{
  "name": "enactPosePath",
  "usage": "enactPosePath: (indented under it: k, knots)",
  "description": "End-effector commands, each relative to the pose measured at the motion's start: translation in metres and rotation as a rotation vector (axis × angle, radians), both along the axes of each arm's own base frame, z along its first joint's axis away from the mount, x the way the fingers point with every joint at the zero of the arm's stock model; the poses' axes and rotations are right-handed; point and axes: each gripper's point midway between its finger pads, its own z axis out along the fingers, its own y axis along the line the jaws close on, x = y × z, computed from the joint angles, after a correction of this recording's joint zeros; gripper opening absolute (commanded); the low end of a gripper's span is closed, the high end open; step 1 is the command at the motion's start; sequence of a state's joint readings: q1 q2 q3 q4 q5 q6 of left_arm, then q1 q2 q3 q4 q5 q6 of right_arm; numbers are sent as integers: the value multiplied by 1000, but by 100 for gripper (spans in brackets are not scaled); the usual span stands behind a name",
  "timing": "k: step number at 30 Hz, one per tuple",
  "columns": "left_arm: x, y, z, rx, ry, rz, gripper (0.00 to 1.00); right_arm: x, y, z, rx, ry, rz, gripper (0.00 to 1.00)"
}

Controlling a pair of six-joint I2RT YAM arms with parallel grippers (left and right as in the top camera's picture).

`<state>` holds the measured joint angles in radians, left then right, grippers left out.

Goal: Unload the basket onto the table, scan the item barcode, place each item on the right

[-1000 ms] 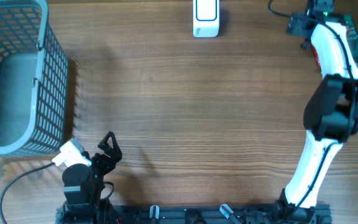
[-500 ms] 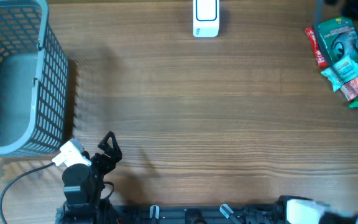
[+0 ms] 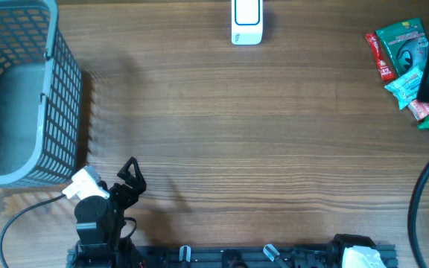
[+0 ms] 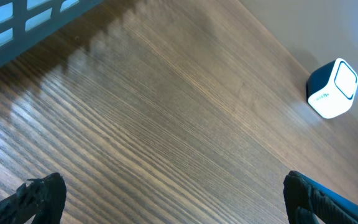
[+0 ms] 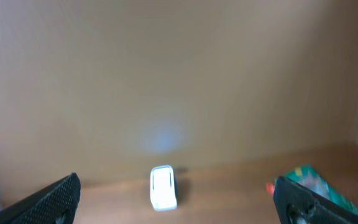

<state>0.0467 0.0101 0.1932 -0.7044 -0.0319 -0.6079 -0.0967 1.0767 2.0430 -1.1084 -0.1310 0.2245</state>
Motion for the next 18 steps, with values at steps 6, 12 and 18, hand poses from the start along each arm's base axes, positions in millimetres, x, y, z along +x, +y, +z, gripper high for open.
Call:
enactPosePath:
  k: [6, 12, 18]
  knots:
    - [0, 1, -5, -1, 10, 6, 100, -24, 3, -80, 54, 340, 0, 100]
    - [0, 1, -5, -1, 10, 6, 100, -25, -17, -102, 20, 395, -112, 100]
    - [0, 1, -5, 0, 10, 7, 100, -37, -16, -107, 14, 284, -113, 100]
